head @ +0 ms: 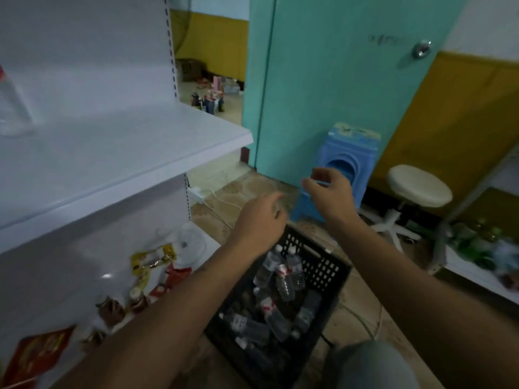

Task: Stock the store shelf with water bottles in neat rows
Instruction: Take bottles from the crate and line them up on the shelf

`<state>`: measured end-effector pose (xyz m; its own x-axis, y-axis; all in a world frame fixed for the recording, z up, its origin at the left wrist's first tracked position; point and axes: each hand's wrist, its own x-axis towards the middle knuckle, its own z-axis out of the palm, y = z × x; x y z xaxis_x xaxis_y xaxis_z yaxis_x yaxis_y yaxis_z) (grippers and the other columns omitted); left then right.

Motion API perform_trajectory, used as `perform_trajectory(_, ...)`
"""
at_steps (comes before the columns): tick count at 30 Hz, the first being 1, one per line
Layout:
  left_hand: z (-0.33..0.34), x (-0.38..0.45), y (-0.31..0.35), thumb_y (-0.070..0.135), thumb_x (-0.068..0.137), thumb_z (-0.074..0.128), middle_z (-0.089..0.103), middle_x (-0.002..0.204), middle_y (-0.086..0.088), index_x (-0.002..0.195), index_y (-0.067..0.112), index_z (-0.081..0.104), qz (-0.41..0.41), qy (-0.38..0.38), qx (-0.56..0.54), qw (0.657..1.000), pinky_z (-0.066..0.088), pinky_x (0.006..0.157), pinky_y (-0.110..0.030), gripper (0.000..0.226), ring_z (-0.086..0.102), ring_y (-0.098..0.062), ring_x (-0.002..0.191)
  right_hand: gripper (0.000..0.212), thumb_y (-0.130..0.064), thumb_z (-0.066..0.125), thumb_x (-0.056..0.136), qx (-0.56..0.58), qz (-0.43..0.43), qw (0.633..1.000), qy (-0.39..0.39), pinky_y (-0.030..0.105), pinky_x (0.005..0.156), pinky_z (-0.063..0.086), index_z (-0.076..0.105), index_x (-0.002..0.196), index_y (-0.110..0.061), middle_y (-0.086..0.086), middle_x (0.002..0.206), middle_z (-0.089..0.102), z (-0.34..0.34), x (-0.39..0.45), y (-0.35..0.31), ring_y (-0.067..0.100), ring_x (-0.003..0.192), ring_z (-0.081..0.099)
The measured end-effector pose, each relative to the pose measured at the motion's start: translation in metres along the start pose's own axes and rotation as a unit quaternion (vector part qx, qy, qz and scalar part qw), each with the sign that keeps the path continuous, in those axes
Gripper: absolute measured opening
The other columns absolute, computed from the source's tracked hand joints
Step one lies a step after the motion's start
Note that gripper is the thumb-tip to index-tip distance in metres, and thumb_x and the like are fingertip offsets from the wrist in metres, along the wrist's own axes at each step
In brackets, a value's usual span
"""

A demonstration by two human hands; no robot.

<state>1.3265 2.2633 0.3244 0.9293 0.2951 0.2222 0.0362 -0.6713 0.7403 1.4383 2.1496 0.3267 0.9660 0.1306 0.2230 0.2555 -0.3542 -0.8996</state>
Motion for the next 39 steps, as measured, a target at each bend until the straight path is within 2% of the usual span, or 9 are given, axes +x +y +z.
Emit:
perform_trajectory(3, 0.046, 0.018, -0.026, 0.018, 0.093, 0.049, 0.052, 0.139, -0.003, 0.137, 0.017, 0.048, -0.031, -0.057, -0.001, 0.998, 0.036, 0.101, -0.027, 0.044, 0.047, -0.018, 0.127, 0.042, -0.026, 0.071, 0.086, -0.021, 0.047, 0.999, -0.003, 0.032, 0.088, 0.050, 0.061, 0.122, -0.007, 0.006, 0.116, 0.065, 0.004, 0.007, 0.057, 0.018, 0.106, 0.062)
perform_trajectory(7, 0.102, 0.035, -0.077, 0.019, 0.094, 0.049, 0.058, 0.130, -0.002, 0.133, 0.019, 0.052, -0.080, -0.104, -0.015, 0.991, 0.043, 0.092, -0.027, 0.039, 0.056, -0.018, 0.113, 0.031, -0.022, 0.070, 0.088, -0.007, 0.119, 0.993, -0.023, 0.013, 0.071, 0.045, 0.060, 0.114, -0.009, 0.000, 0.106, 0.063, 0.031, 0.006, 0.132, 0.014, 0.100, 0.061)
perform_trajectory(10, 0.142, 0.042, -0.123, 0.019, 0.095, 0.049, 0.061, 0.119, 0.002, 0.129, 0.022, 0.055, -0.132, -0.134, -0.031, 0.982, 0.044, 0.080, -0.025, 0.035, 0.054, -0.007, 0.094, 0.035, -0.025, 0.070, 0.088, -0.018, 0.158, 0.986, -0.051, 0.027, 0.085, 0.050, 0.061, 0.119, -0.010, 0.001, 0.109, 0.064, 0.058, 0.005, 0.191, 0.016, 0.103, 0.061)
perform_trajectory(15, 0.214, 0.050, -0.197, 0.019, 0.094, 0.053, 0.060, 0.118, 0.007, 0.127, 0.023, 0.056, -0.218, -0.179, -0.032, 0.959, 0.046, 0.082, -0.020, 0.034, 0.056, -0.007, 0.100, 0.027, -0.028, 0.071, 0.087, -0.041, 0.235, 0.969, -0.068, 0.039, 0.088, 0.054, 0.053, 0.108, -0.026, -0.009, 0.097, 0.062, 0.097, 0.006, 0.289, 0.010, 0.093, 0.061)
perform_trajectory(18, 0.262, 0.054, -0.246, 0.021, 0.093, 0.052, 0.062, 0.119, 0.002, 0.127, 0.025, 0.057, -0.293, -0.197, -0.027, 0.935, 0.050, 0.094, -0.036, 0.035, 0.059, -0.015, 0.107, 0.029, -0.026, 0.072, 0.086, -0.048, 0.270, 0.959, -0.074, 0.026, 0.083, 0.052, 0.049, 0.103, -0.031, -0.020, 0.087, 0.055, 0.118, 0.009, 0.353, -0.004, 0.081, 0.055)
perform_trajectory(21, 0.313, 0.050, -0.292, 0.017, 0.091, 0.054, 0.063, 0.120, -0.006, 0.124, 0.019, 0.060, -0.333, -0.211, -0.011, 0.919, 0.045, 0.094, -0.028, 0.034, 0.058, -0.023, 0.110, 0.027, -0.024, 0.075, 0.083, -0.081, 0.302, 0.943, -0.116, 0.010, 0.070, 0.047, 0.054, 0.100, -0.025, -0.018, 0.086, 0.059, 0.142, 0.000, 0.418, -0.003, 0.079, 0.058)
perform_trajectory(26, 0.380, 0.029, -0.352, 0.014, 0.092, 0.050, 0.066, 0.111, -0.012, 0.108, 0.009, 0.066, -0.420, -0.245, -0.004, 0.874, 0.036, 0.074, -0.022, 0.023, 0.059, -0.026, 0.101, 0.067, -0.057, 0.059, 0.068, -0.202, 0.330, 0.889, -0.243, 0.036, 0.088, 0.053, 0.060, 0.121, -0.015, 0.008, 0.114, 0.065, 0.194, -0.034, 0.515, 0.026, 0.104, 0.063)
perform_trajectory(31, 0.416, 0.019, -0.387, 0.011, 0.092, 0.048, 0.065, 0.112, -0.012, 0.105, 0.005, 0.067, -0.496, -0.252, -0.028, 0.830, 0.039, 0.079, -0.026, 0.024, 0.057, -0.025, 0.099, 0.052, -0.043, 0.067, 0.083, -0.336, 0.300, 0.829, -0.332, 0.036, 0.095, 0.045, 0.054, 0.122, -0.011, 0.013, 0.123, 0.056, 0.219, -0.059, 0.557, 0.033, 0.113, 0.055)
perform_trajectory(39, 0.457, 0.016, -0.406, 0.019, 0.078, 0.050, 0.069, 0.099, -0.016, 0.103, 0.008, 0.069, -0.609, -0.164, -0.133, 0.765, 0.054, 0.086, -0.046, 0.033, 0.065, -0.032, 0.090, 0.041, -0.039, 0.061, 0.090, -0.338, 0.293, 0.820, -0.357, 0.034, 0.097, 0.045, 0.058, 0.119, -0.011, 0.013, 0.122, 0.063, 0.216, -0.044, 0.558, 0.030, 0.112, 0.060)
